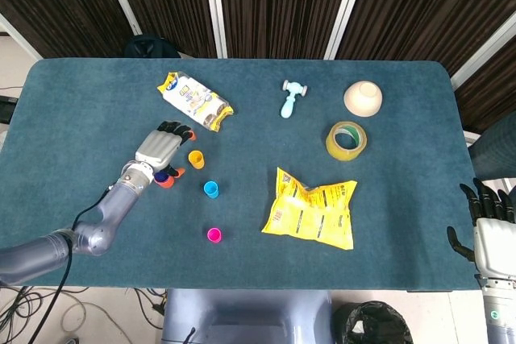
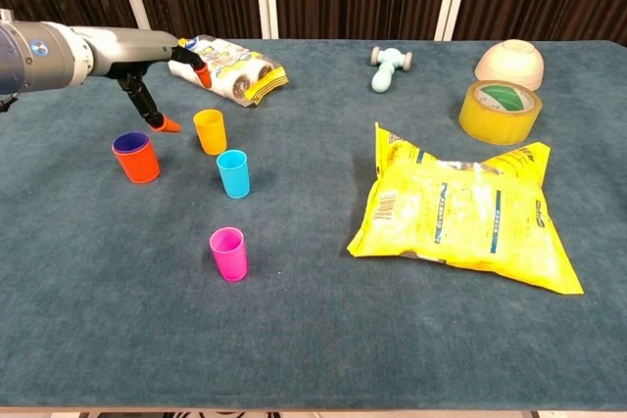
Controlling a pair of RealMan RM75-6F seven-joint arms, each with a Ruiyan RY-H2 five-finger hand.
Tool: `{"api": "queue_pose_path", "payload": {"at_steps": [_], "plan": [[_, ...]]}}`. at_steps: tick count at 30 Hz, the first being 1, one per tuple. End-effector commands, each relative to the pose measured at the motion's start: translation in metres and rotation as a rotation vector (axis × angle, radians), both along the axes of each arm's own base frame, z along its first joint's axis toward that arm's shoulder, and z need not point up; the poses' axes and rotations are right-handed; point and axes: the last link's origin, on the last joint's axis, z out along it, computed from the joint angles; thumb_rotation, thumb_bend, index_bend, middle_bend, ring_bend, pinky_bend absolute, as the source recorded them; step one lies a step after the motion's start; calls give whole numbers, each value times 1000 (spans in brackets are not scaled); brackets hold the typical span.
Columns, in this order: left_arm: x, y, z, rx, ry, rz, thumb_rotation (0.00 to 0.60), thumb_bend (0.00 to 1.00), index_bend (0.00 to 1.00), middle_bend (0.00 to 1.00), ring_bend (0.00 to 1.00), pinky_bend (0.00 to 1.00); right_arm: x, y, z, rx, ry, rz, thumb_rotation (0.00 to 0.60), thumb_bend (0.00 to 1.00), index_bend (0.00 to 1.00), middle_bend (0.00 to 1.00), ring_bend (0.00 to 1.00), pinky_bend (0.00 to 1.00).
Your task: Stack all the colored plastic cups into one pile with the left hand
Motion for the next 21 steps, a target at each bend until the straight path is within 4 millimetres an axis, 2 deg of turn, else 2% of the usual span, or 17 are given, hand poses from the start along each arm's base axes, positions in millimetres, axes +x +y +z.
{"api": "queue_pose_path", "payload": {"at_steps": [1,14,21], "plan": [[2,2,-6,0,7,0,600,241,311,117,0,89,0,0,0,-3,-4,0,600,416,115,54,100,43],[14,6,-29,-12,44,-23,600,266,374,127,0,89,-1,-1,4,-27,-14,-4,600,416,115,54,100,43],[17,6,-34,-13,50,-33,600,308,434,150,0,90,-1,-1,4,-28,-33,-4,600,416,115,53,101,43]]}}
